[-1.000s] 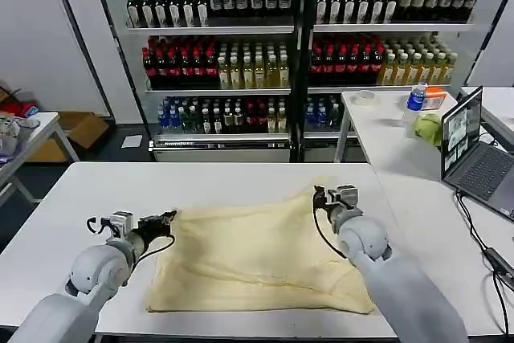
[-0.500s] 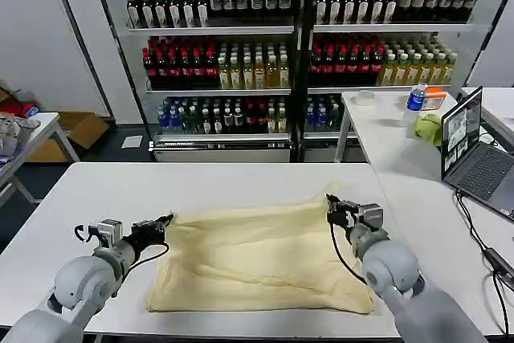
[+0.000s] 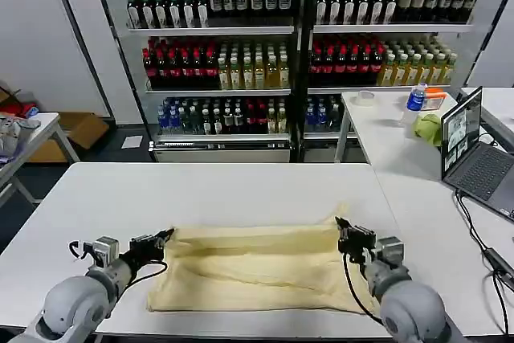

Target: Fold and organize the clothes.

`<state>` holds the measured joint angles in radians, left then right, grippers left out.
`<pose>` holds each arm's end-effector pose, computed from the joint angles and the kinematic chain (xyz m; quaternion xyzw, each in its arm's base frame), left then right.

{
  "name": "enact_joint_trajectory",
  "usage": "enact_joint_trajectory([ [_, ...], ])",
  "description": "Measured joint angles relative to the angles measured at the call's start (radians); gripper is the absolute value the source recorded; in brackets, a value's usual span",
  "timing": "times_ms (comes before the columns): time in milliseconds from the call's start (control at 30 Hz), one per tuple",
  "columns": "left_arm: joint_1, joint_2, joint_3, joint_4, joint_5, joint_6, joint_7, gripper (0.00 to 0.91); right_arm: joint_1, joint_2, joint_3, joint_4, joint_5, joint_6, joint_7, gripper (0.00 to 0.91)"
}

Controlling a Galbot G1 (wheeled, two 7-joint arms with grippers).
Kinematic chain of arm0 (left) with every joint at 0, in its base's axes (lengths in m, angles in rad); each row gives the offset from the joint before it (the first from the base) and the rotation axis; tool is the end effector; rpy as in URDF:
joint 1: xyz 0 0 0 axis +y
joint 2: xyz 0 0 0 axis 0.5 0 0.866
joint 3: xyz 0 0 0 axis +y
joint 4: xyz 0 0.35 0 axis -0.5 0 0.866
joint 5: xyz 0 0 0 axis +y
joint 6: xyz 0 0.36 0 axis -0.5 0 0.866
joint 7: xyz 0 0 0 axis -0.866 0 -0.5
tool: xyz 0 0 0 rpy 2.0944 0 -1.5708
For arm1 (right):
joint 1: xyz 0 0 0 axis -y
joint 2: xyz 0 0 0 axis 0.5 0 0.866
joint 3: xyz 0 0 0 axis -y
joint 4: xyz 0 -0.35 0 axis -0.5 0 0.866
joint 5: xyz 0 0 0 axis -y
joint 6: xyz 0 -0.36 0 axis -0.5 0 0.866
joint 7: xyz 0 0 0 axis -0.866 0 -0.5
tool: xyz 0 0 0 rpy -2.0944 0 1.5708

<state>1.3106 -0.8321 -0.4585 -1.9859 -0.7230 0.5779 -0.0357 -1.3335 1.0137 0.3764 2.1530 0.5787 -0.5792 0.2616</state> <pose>0.2742 0.1221 -0.2457 -0.1421 -0.9494 -0.0312 0.2783 0.2423 -0.0430 -0.2302 0.0896 -0.9723 0.0282 0.2140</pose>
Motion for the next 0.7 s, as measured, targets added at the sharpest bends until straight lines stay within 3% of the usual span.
enact_joint_trajectory([
  [367,0.06,-0.022,0.009,0.0,0.055,-0.001,0.01,0.03,-0.096,0.038,0.021,0.0,-0.035,0.0,-0.002,0.01],
  [400,0.061,-0.024,0.01,0.002,0.06,-0.001,0.01,0.081,-0.099,0.04,0.02,-0.003,-0.037,0.0,-0.001,0.111],
  [433,0.063,-0.026,0.011,0.004,0.064,-0.001,0.01,0.645,-0.1,0.042,0.018,-0.006,-0.038,0.0,0.0,0.907],
  [467,0.063,-0.028,0.011,0.006,0.068,-0.001,0.01,0.856,-0.102,0.043,0.018,-0.008,-0.04,0.0,0.0,0.907],
  [500,0.065,-0.03,0.011,0.007,0.07,-0.001,0.01,0.907,-0.104,0.044,0.016,-0.01,-0.042,-0.001,0.0,0.907],
  [700,0.072,-0.045,0.009,0.006,0.079,-0.001,0.005,0.907,-0.129,0.045,0.019,-0.004,-0.063,0.0,-0.001,0.907],
])
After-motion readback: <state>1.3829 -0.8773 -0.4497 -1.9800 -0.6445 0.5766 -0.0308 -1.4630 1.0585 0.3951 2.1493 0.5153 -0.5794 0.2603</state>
